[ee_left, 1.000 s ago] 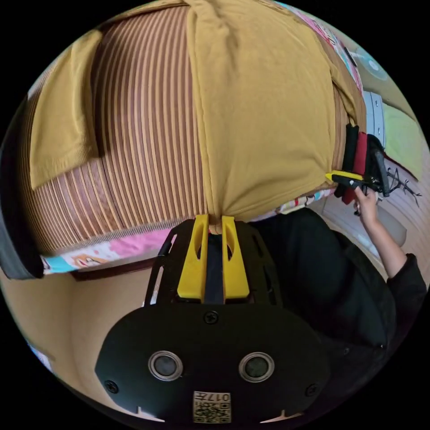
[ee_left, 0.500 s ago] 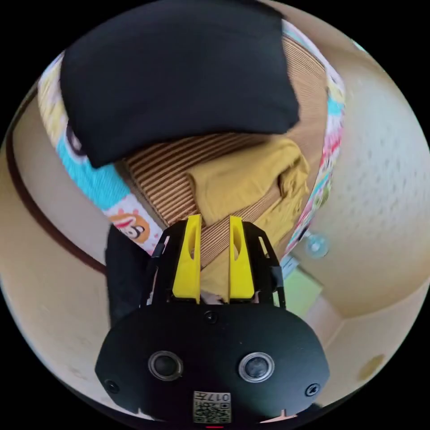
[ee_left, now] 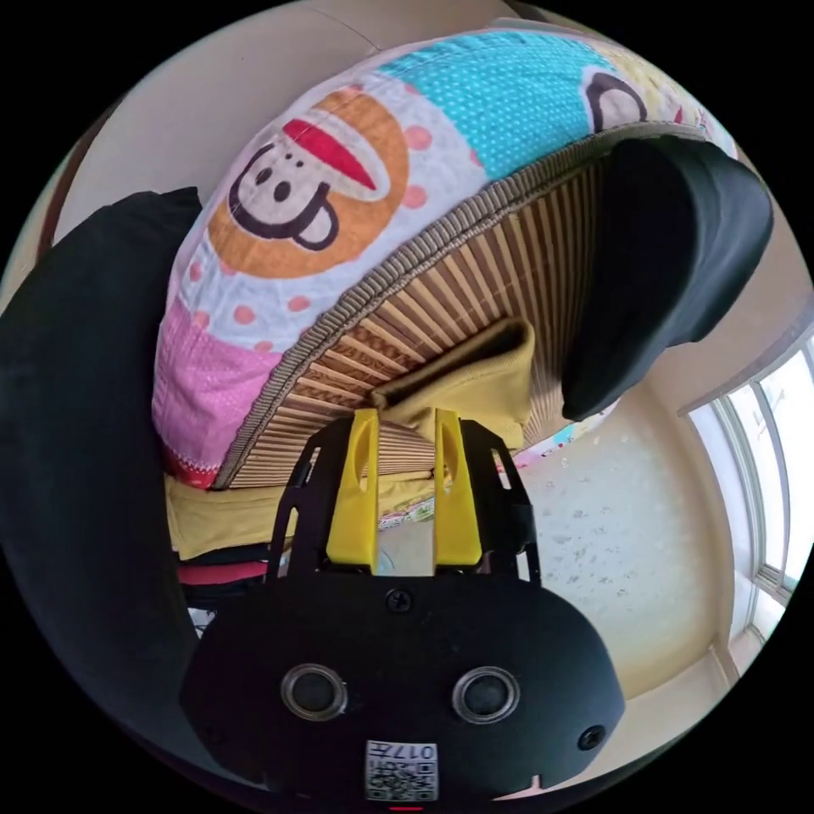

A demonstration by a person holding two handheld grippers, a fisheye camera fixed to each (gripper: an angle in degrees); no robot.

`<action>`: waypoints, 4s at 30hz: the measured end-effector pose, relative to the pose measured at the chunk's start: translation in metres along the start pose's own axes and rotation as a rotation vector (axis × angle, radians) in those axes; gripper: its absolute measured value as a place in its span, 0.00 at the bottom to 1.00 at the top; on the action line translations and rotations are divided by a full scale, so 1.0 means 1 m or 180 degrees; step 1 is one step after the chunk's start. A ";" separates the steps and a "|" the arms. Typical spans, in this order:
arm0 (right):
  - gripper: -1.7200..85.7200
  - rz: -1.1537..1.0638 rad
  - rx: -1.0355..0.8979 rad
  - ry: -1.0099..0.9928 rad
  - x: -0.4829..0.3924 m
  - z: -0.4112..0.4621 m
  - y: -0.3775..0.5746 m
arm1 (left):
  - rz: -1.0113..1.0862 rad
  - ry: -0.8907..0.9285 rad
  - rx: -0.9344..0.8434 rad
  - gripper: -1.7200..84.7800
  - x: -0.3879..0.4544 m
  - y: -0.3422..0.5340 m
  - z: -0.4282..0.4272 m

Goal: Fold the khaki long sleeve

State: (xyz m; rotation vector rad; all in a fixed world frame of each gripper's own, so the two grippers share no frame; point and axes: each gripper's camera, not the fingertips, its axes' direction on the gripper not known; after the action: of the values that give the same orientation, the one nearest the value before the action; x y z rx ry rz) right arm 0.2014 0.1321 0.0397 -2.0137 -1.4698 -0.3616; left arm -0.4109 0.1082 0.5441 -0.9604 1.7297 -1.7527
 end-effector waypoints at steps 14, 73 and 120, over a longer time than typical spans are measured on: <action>0.02 -0.0177 -0.0049 0.0095 -0.021 -0.039 -0.038 | 0.3486 -0.0286 0.0063 0.07 0.197 0.160 -0.047; 0.05 -0.0855 0.1476 -0.0795 -0.046 -0.062 -0.315 | 0.5384 -0.1701 -0.1855 0.08 0.022 0.136 0.323; 0.06 0.0911 0.2756 0.0224 0.019 -0.133 -0.357 | 0.5451 -0.1020 -0.0923 0.09 0.015 0.212 0.263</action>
State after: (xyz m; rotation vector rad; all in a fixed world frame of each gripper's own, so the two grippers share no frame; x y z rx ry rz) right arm -0.1066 0.1345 0.2652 -1.4353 -1.0074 0.2885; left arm -0.2463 -0.0873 0.3229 0.2921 1.6000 -0.2094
